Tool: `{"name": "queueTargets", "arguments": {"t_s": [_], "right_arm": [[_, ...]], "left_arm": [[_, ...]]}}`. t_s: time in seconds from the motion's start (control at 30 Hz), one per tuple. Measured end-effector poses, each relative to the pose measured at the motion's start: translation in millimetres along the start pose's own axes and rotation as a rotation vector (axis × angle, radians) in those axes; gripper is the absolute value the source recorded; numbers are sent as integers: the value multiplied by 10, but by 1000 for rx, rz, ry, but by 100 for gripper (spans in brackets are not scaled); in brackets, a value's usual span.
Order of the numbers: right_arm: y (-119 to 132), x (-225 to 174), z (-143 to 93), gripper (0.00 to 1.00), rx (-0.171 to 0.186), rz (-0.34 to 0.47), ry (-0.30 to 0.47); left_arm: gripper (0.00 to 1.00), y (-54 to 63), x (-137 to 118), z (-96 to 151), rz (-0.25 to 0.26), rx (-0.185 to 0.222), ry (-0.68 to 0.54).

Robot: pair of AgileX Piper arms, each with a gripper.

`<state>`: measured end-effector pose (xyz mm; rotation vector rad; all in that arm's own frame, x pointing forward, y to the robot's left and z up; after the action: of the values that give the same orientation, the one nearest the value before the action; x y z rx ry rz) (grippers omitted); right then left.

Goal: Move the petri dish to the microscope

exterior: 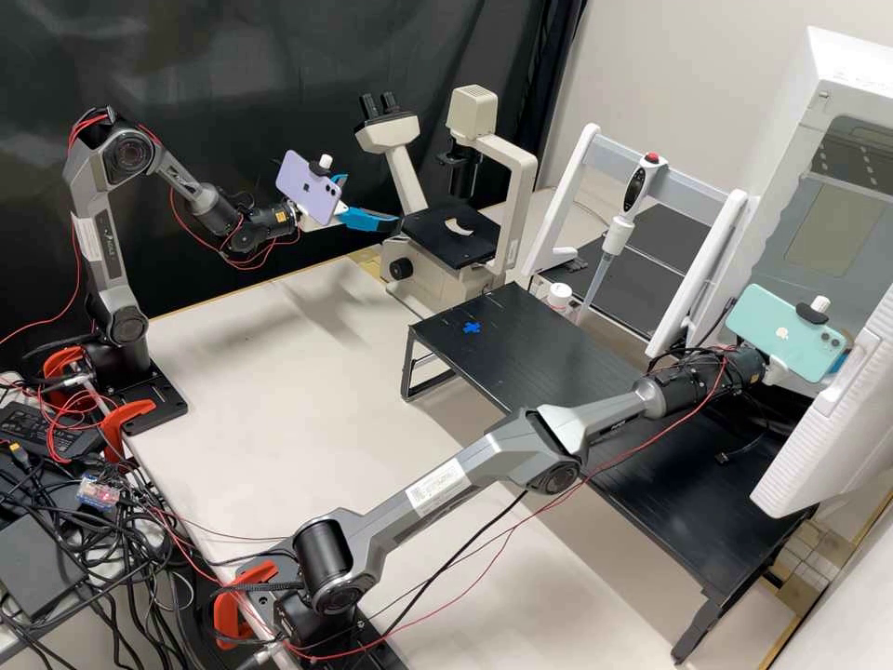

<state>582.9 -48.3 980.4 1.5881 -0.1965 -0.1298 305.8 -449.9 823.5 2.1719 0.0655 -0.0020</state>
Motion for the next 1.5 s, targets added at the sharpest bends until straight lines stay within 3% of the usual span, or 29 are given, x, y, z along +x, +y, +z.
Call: {"name": "queueTargets", "arguments": {"t_s": [0.5, 0.63, 0.8, 1.03, 1.37, 1.5], "right_arm": [[44, -286, 21, 0, 2, 7, -38], [85, -561, 42, 0, 5, -29, -79], [157, -921, 18, 0, 9, -93, -51], [170, -1466, 70, 0, 72, -166, -25], [98, -2181, 188, 0, 66, -231, -48], [119, -2521, 119, 0, 50, -228, -17]], "left_arm": [[100, 0, 0, 0, 0, 0, 0], [100, 0, 0, 0, 0, 0, 0], [100, 0, 0, 0, 0, 0, 0], [100, 0, 0, 0, 0, 0, 0], [100, 0, 0, 0, 0, 0, 0], [100, 0, 0, 0, 0, 0, 0]]}}
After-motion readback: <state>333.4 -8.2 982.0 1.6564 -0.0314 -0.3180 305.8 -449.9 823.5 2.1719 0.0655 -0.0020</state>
